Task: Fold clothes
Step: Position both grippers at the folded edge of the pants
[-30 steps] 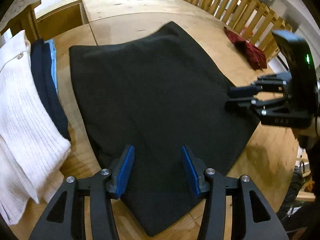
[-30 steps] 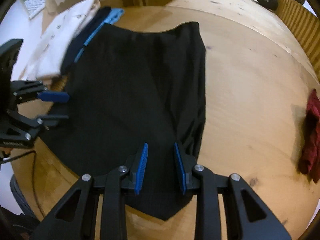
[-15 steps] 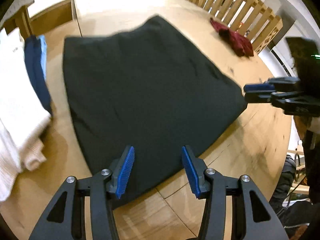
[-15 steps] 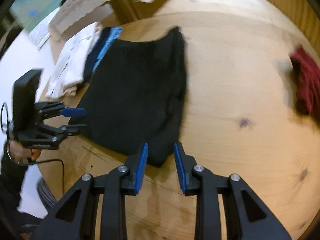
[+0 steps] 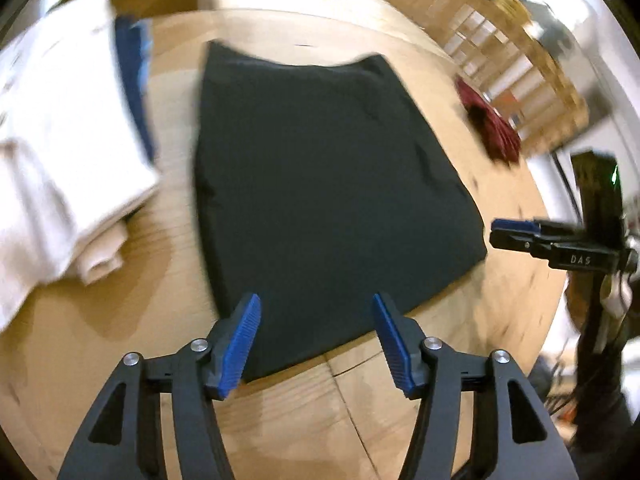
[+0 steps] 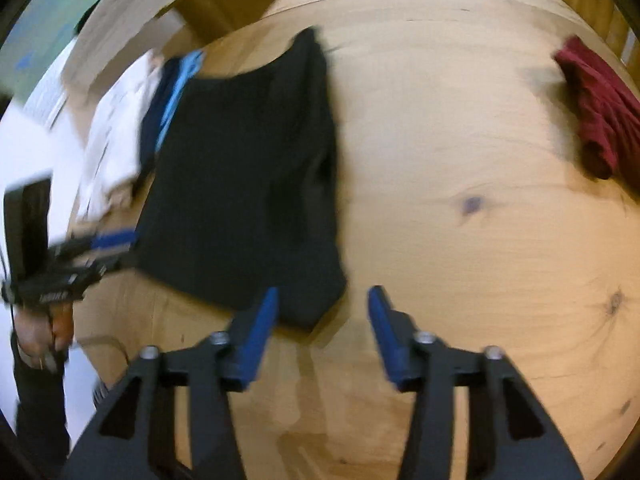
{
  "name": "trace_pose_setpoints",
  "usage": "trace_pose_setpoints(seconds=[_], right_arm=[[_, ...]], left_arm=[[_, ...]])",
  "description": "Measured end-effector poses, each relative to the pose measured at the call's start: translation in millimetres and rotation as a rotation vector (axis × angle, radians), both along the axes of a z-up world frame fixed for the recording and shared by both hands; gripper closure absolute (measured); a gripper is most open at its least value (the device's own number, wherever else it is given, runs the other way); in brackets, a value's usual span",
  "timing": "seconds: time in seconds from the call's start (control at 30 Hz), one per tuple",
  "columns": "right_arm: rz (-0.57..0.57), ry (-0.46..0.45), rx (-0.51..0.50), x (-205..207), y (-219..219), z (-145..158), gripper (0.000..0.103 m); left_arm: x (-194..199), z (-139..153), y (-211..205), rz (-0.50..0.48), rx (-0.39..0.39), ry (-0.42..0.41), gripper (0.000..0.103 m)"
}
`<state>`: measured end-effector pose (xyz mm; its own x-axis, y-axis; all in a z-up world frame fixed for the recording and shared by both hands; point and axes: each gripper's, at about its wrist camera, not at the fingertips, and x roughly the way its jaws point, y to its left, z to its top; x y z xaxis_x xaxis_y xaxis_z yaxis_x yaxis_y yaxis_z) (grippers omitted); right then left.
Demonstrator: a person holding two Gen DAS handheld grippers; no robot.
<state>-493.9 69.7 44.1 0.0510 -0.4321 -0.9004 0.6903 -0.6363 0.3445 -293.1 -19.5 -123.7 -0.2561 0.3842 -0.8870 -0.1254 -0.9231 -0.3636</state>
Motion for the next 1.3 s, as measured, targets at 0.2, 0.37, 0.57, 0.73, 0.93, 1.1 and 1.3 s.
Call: trace_pose_setpoints(seconds=[0.2, 0.37, 0.57, 0.73, 0.93, 1.1, 1.3], right_arm=[[-0.002, -0.062, 0.028, -6.0, -23.3, -20.7, 0.052], [0.022, -0.066, 0.045, 10.1, -44.2, -24.4, 0.05], [0.065, -0.008, 0.052, 21.9, -58.0, -29.1, 0.042], [0.011, -0.03, -0.017, 22.8, -50.8, -33.4, 0.033], [0.046, 0.072, 0.05, 34.9, -60.7, -30.2, 0.033], [0.13, 0.166, 0.146, 52.6, -83.4, -34.7, 0.019], [0.161, 0.208, 0.224, 63.7, -100.1, -45.2, 0.007]], left_arm=[[-3.3, -4.8, -19.8, 0.083, -0.018, -0.065, 0.046], [-2.5, -8.3, -8.5, 0.078, -0.076, -0.104, 0.042], [-4.6, -16.8, 0.9, 0.07, -0.131, -0.135, 0.041], [-6.2, -18.7, 10.9, 0.054, -0.161, -0.137, 0.035], [-5.1, -19.9, 24.3, 0.034, -0.178, -0.138, 0.032], [-3.6, -20.9, 30.8, 0.022, -0.184, -0.141, 0.028], [-0.7, -20.9, 26.3, 0.049, -0.151, -0.147, 0.028]])
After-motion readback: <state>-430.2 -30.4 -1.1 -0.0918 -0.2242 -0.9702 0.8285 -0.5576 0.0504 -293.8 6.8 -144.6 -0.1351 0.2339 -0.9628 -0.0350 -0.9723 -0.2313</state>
